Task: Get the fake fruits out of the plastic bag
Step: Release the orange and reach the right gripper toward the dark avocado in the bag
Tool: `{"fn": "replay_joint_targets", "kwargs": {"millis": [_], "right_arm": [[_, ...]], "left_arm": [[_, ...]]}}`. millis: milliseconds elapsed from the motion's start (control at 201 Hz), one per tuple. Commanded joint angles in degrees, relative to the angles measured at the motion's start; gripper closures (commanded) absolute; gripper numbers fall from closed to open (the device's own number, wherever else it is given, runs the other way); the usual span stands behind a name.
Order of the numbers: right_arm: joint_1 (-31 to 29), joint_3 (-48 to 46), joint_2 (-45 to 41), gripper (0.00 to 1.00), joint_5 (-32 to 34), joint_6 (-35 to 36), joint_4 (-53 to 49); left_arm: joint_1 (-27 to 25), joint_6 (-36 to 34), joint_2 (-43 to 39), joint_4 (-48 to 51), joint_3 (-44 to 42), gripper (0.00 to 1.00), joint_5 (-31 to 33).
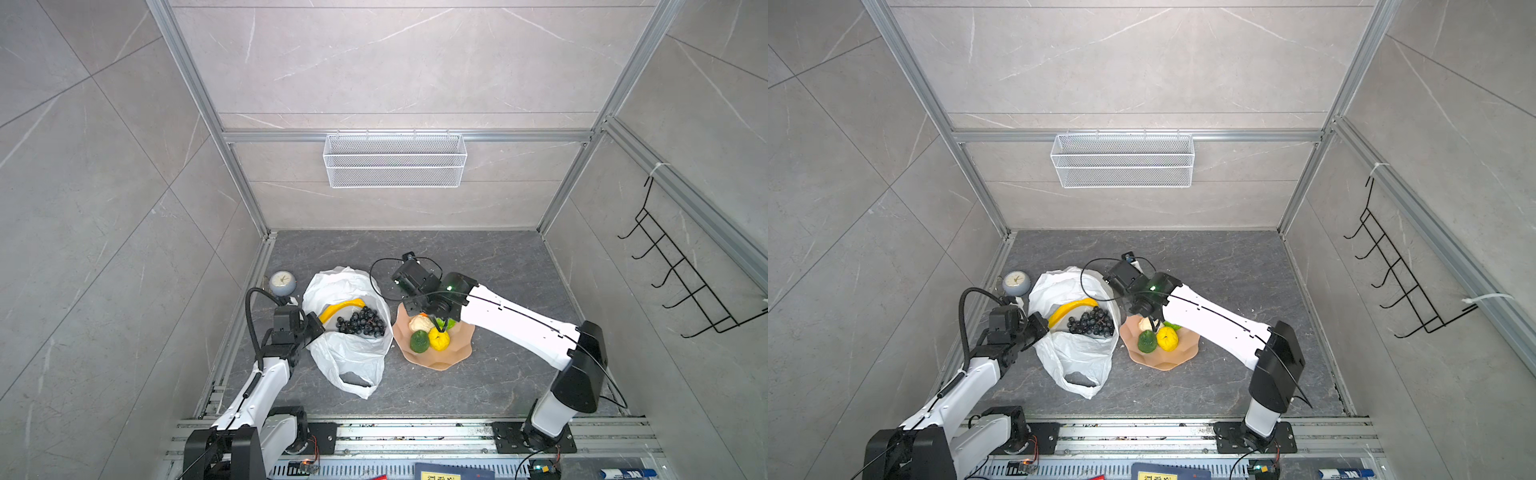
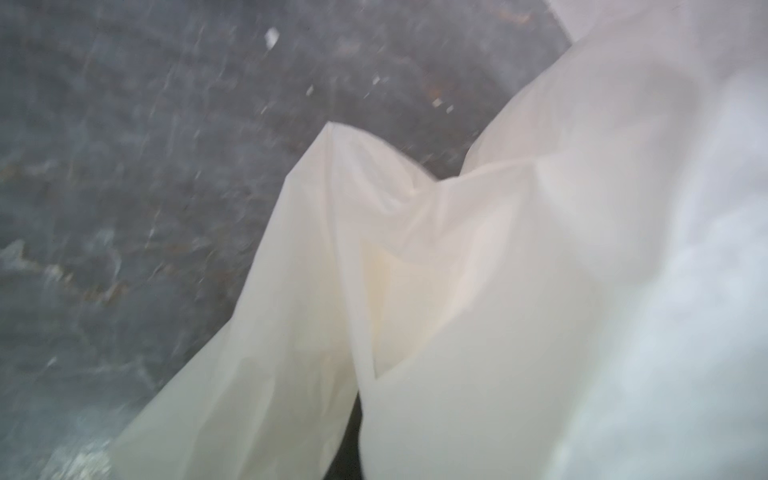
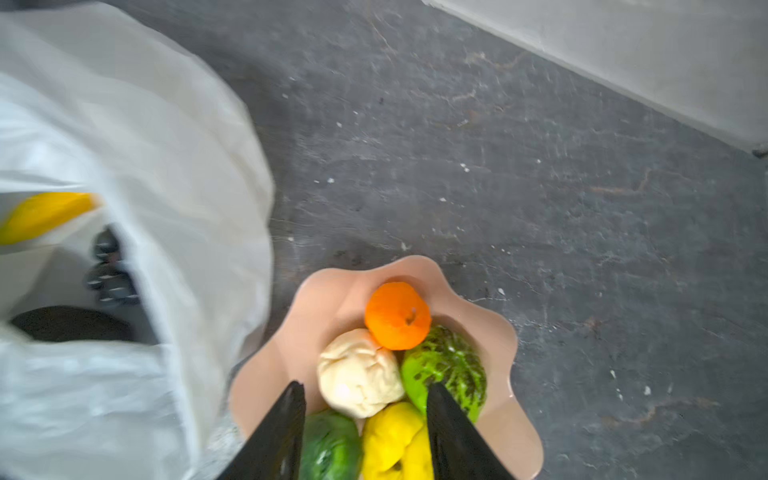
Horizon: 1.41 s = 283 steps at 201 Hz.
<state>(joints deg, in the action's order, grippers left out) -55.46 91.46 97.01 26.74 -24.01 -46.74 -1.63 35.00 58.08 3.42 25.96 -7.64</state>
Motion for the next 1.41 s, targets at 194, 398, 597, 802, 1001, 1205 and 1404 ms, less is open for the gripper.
{"fn": "replay_joint_targets", "kwargs": {"millis": [194,398,597,802,1001,1205,1404], "right_arm": [[-8.2,-3.1,4.5,0.56,-15.2,-7.5,19.8],[-7.9,-1.5,14.4,0.59,-13.3,-10.6,23.7],[-7.1,3.7,21.7,0.58,-10.6,-9.5,23.2],[-8.2,4.6,25.0,0.57,-16.1,-8.0,24.6],[-11.4,0.1,24.3,0.56,-18.3,-9.9,25.3],[-13.7,-3.3,24.4,0.57,-20.4,-11.3,27.4],[-13.8,-6.6,25.0,0.58,-23.0,-13.4,31.7]], "left_arm": [[-11.3,-5.3,-1.2,-2.1,11.6,1.00,0.5],[-13.3,-4.8,-5.9,-2.9,4.5,1.00,0.8],[-13.3,-3.4,-9.9,-1.9,-0.8,1.00,2.9],[-13.2,-2.9,-11.0,-0.5,-1.8,1.00,4.1],[-13.0,0.0,-10.8,3.3,-2.7,0.99,7.2],[-9.8,5.8,-10.6,8.2,-4.7,0.91,8.6],[-9.5,9.1,-9.6,9.9,-5.5,0.65,6.1]]}}
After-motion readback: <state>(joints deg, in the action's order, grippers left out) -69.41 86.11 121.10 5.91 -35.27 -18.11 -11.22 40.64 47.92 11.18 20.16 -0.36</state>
